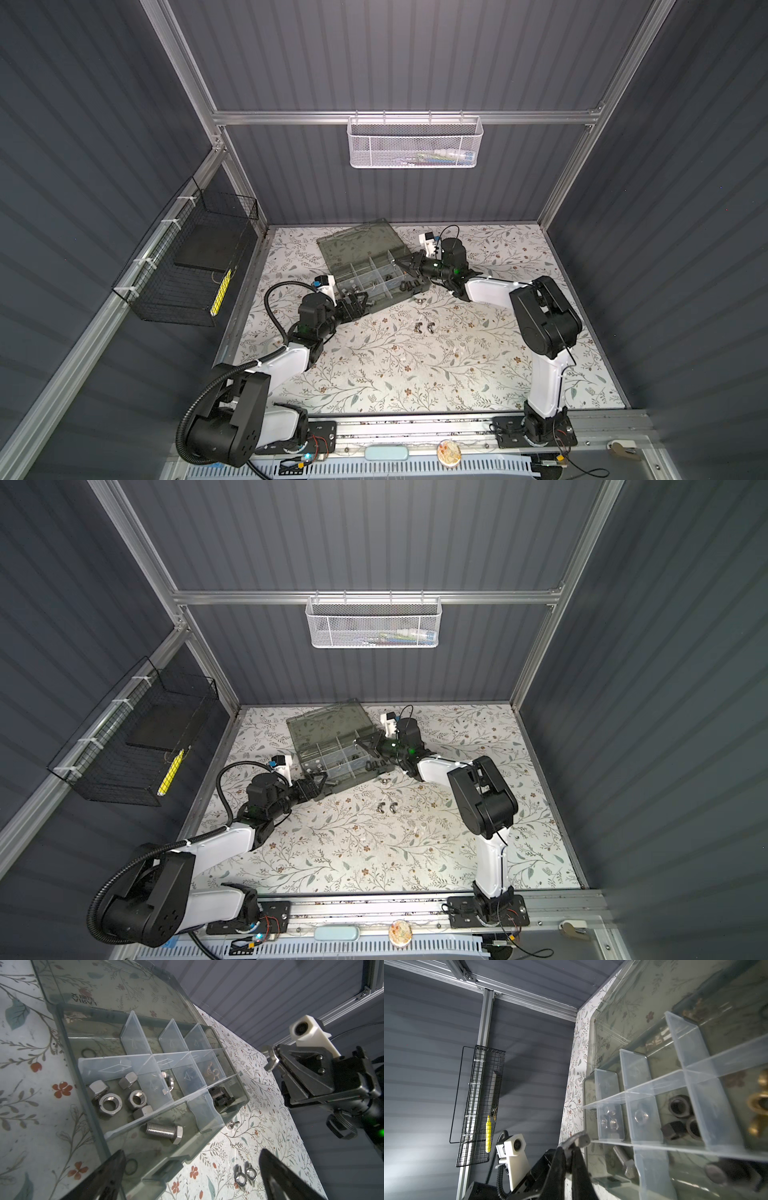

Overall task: Sort the screws and nuts into containers
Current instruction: Place the nut into the container.

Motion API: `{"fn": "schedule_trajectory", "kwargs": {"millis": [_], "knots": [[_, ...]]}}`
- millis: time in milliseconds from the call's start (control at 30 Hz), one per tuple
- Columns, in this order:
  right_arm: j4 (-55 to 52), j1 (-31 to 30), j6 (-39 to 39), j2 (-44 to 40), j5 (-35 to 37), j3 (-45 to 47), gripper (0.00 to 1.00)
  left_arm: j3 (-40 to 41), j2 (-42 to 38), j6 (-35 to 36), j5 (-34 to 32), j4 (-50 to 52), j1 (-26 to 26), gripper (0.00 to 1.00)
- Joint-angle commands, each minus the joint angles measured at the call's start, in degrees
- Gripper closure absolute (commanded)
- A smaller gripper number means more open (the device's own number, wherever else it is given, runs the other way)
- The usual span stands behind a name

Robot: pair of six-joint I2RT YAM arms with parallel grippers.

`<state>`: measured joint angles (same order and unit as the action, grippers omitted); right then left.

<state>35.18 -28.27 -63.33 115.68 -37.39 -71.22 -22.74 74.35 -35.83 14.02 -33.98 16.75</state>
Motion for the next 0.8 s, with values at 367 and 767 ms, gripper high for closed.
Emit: {"fn": "schedule_trajectory", "kwargs": {"millis": [367, 767], "knots": [[-5.3, -4.4, 0.4, 11.3, 0.7, -14.8, 0.98, 0.3, -0.8, -0.3, -0.4, 0.5, -0.5, 0.0], [-12.0, -5.8, 4.8, 16.3, 2.8, -19.1, 0.95, -0.2, 0.4, -0.4, 0.1, 0.4, -0.5, 0.0]]}}
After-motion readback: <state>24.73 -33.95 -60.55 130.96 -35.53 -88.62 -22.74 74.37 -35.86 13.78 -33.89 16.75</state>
